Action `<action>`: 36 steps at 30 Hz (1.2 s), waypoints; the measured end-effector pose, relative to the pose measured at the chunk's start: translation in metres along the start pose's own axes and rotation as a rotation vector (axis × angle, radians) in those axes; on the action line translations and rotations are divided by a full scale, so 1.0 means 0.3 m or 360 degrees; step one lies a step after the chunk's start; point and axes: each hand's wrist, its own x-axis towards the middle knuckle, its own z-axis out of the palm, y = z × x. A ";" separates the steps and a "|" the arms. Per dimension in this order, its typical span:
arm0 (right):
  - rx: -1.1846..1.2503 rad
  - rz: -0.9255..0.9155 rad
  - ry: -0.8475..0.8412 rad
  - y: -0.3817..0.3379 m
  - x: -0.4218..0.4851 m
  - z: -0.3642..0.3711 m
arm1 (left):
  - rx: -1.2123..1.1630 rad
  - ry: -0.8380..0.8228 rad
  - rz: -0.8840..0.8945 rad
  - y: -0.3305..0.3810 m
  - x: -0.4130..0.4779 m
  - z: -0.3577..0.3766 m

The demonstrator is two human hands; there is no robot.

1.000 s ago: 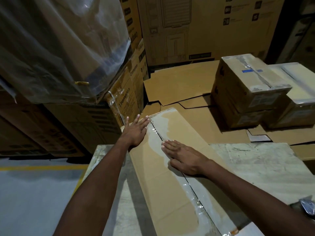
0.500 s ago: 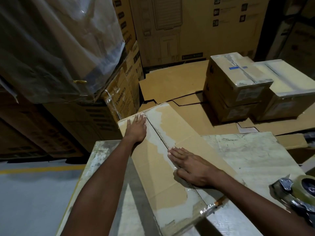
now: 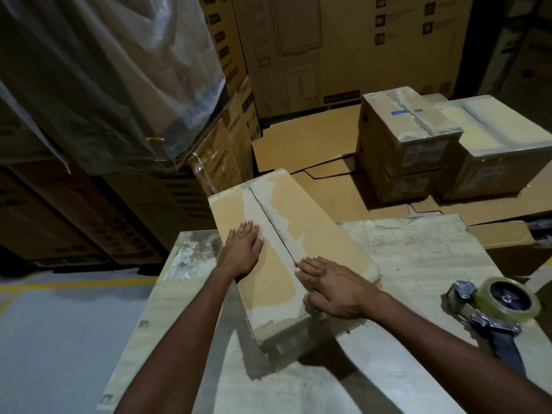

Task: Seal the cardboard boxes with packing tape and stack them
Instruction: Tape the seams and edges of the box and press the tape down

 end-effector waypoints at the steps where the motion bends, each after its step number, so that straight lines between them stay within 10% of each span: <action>1: -0.0027 -0.0019 0.0035 -0.004 -0.043 0.005 | -0.0030 0.0030 -0.0022 0.032 -0.037 0.010; 10: -0.0008 -0.0015 0.0574 0.047 -0.352 0.099 | -0.0361 0.0179 -0.0076 0.351 -0.325 0.077; 21: 0.0476 0.1148 0.1322 0.268 -0.719 0.278 | -0.0079 0.0115 -0.0073 0.678 -0.399 0.184; 36: 0.1526 0.2386 0.1278 0.468 -1.020 0.430 | 0.0228 0.0223 -0.0382 0.820 -0.337 0.242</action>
